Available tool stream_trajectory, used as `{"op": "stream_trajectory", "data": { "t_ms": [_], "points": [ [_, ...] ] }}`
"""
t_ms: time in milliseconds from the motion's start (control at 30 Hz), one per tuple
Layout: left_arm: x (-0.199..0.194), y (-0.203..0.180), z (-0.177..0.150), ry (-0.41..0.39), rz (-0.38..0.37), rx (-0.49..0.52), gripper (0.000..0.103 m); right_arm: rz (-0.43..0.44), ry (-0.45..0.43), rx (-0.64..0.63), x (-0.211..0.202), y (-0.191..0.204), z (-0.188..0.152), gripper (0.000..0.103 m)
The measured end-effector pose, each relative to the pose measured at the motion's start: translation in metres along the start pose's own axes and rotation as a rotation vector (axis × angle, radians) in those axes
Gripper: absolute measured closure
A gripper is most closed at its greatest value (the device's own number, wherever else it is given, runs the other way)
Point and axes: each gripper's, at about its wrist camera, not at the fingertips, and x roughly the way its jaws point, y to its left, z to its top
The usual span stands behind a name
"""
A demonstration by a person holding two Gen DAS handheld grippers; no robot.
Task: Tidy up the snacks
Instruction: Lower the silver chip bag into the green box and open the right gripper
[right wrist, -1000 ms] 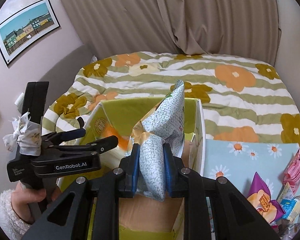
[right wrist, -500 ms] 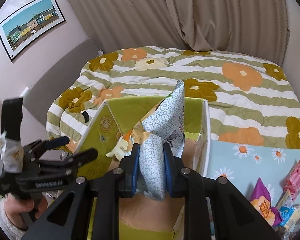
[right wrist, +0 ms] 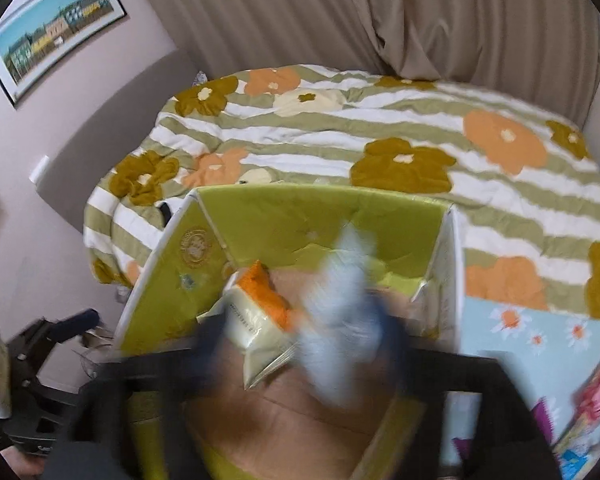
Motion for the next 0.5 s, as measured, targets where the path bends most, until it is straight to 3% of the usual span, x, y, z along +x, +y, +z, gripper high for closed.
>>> {"op": "stream_trajectory", "data": {
  "t_ms": [67, 300, 500],
  "points": [
    [-0.001, 0.001, -0.003, 0.001, -0.005, -0.009, 0.006, 0.027, -0.024, 0.022, -0.006, -0.002, -0.004, 0.000],
    [-0.009, 0.001, -0.008, -0.004, -0.011, -0.013, 0.006, -0.060, -0.023, -0.041, -0.024, 0.008, -0.013, 0.000],
    [-0.040, 0.001, -0.008, -0.055, -0.025, -0.001, 0.006, -0.102, -0.078, -0.079, -0.058, 0.025, -0.016, 0.000]
  ]
}}
